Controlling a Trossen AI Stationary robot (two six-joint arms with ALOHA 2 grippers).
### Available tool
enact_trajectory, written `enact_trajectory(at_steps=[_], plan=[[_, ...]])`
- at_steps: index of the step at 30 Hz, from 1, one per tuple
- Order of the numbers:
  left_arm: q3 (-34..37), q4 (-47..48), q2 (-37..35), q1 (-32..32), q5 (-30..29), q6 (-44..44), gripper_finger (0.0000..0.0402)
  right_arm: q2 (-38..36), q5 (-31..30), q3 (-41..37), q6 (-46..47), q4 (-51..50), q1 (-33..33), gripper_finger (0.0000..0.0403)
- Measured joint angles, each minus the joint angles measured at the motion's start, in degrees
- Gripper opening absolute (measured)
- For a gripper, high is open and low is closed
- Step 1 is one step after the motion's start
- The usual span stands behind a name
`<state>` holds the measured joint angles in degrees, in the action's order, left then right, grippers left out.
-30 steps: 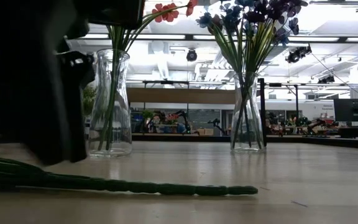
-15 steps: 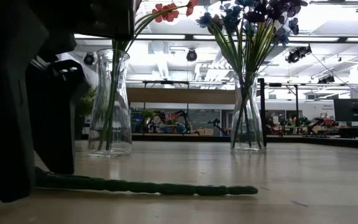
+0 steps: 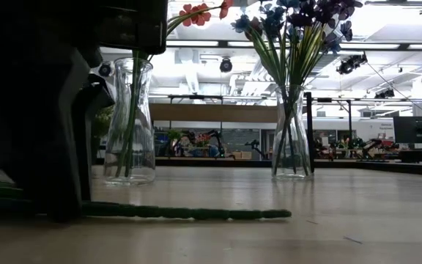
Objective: Pick and place flowers into a vace then onto a shelf
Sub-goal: Put the red flower into the left transparent vase
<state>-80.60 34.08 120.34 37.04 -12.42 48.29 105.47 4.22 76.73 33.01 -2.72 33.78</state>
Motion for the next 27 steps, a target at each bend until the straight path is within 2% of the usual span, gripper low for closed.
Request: enact_trajectory(at_steps=[4,5,10,19,27], plan=[[0.0,-0.2,0.0,0.0,1.3,0.6,0.0044,0.0,0.0,0.0,0.0,0.0,0.0,0.0165],[0.0,-0.3,0.0,-0.1,1.6,1.4,0.0039,0.0,0.0,0.0,0.0,0.0,0.0,0.0165],[-2.4,2.3,0.2,0.0,1.6,3.4,0.0039,0.0,0.5,0.0,0.0,0.7,0.0,0.0165],[-12.3,12.2,0.9,1.0,1.5,3.0,0.0039,0.0,2.3,0.0,0.6,1.7,-0.1,0.0165],[-20.7,23.0,0.7,3.8,-1.5,4.7,0.0039,0.0,2.8,0.0,0.1,6.1,0.0,0.0165]])
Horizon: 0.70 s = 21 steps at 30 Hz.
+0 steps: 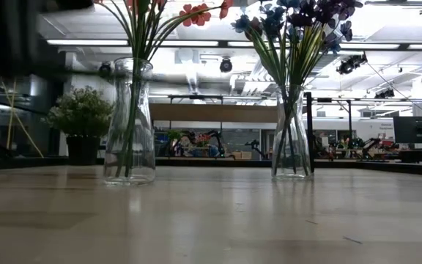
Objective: Pick and place flowers into a vace then onto a shelf
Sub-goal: Put the red flower into the left transparent vase
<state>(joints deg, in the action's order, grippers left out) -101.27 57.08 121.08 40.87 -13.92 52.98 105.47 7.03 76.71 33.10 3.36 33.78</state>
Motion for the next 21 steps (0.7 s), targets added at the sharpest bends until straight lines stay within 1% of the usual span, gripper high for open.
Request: enact_trajectory(at_steps=[6,11,15,21], plan=[[-7.6,10.5,-0.2,2.1,-0.4,2.9,0.0039,0.0,0.1,0.0,-0.1,2.1,0.0,0.0165],[-14.0,16.9,-0.2,3.6,-0.5,4.0,0.0039,0.0,0.3,0.0,-1.2,3.9,0.0,0.0165],[-19.2,21.1,-0.3,4.3,-0.7,4.6,0.0039,-0.3,0.3,0.0,-2.3,5.7,0.0,0.0165],[-25.4,24.5,-0.3,4.9,0.1,5.7,0.0039,-2.7,0.2,0.0,-4.3,6.8,0.0,0.0165]])
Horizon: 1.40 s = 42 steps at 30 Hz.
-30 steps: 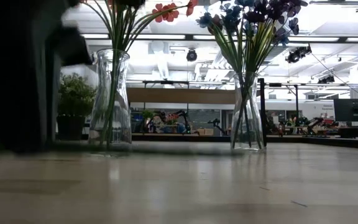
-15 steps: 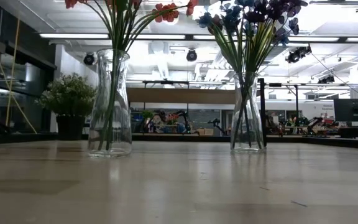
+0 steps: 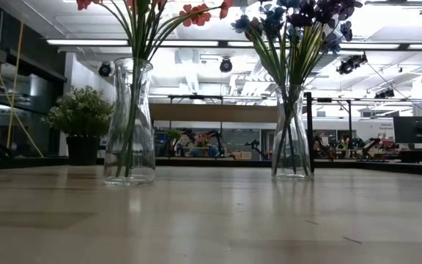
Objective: Pick and place flowers into a vace then onto a shelf
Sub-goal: Put the red flower into the left transparent vase
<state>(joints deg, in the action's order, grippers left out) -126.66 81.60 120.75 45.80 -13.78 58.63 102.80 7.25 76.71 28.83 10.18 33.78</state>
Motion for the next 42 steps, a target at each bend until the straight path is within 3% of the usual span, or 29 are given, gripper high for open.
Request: enact_trajectory(at_steps=[8,22,26,34,42], plan=[[-8.3,3.1,0.0,0.4,2.3,0.2,0.0039,-5.1,-0.9,0.0,-4.5,1.6,0.0,0.0165],[-8.3,1.8,-1.9,0.3,8.8,0.8,0.0039,-14.4,-4.2,0.2,-13.9,-0.7,0.0,0.0165],[-8.3,0.6,-2.6,0.3,8.5,0.8,0.0039,-15.1,-6.3,3.8,-15.5,-9.4,-0.1,0.0165],[-8.3,-3.8,-3.3,-1.0,7.7,0.1,0.0039,-13.6,-14.4,19.2,-19.4,-35.8,-0.1,0.0165],[-8.3,-5.1,-3.4,-3.2,8.6,0.0,0.0039,-9.3,-13.1,29.9,-18.9,-50.6,0.0,0.0165]])
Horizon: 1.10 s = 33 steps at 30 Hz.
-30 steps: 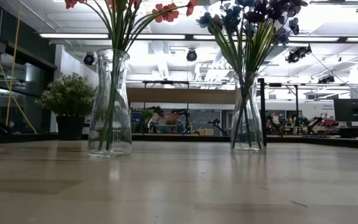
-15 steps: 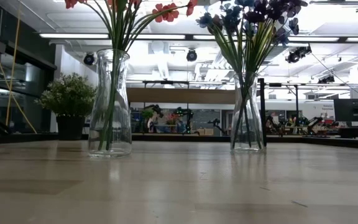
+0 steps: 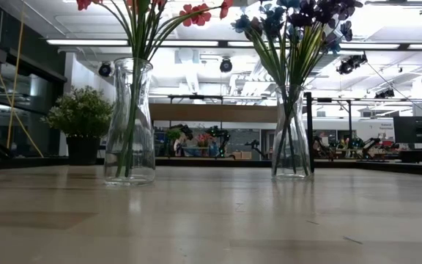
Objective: Pick and place flowers into a vace then onto a shelf
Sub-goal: Put the red flower into the left transparent vase
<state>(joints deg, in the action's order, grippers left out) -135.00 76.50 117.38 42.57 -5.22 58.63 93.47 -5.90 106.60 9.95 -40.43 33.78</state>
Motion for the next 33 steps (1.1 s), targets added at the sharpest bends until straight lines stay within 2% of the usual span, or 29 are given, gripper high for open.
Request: enact_trajectory(at_steps=[13,20,33], plan=[[0.0,0.8,0.0,-3.5,0.4,-1.6,0.0039,3.8,5.6,1.1,3.9,-4.9,0.1,0.0165],[0.0,0.6,0.0,-5.7,-0.3,-2.5,0.0039,3.8,2.5,0.8,7.0,-7.3,0.4,0.0165],[0.0,-3.3,0.0,-7.0,-1.8,-4.4,0.0039,3.8,1.7,-5.4,9.6,-7.3,-0.1,0.0165]])
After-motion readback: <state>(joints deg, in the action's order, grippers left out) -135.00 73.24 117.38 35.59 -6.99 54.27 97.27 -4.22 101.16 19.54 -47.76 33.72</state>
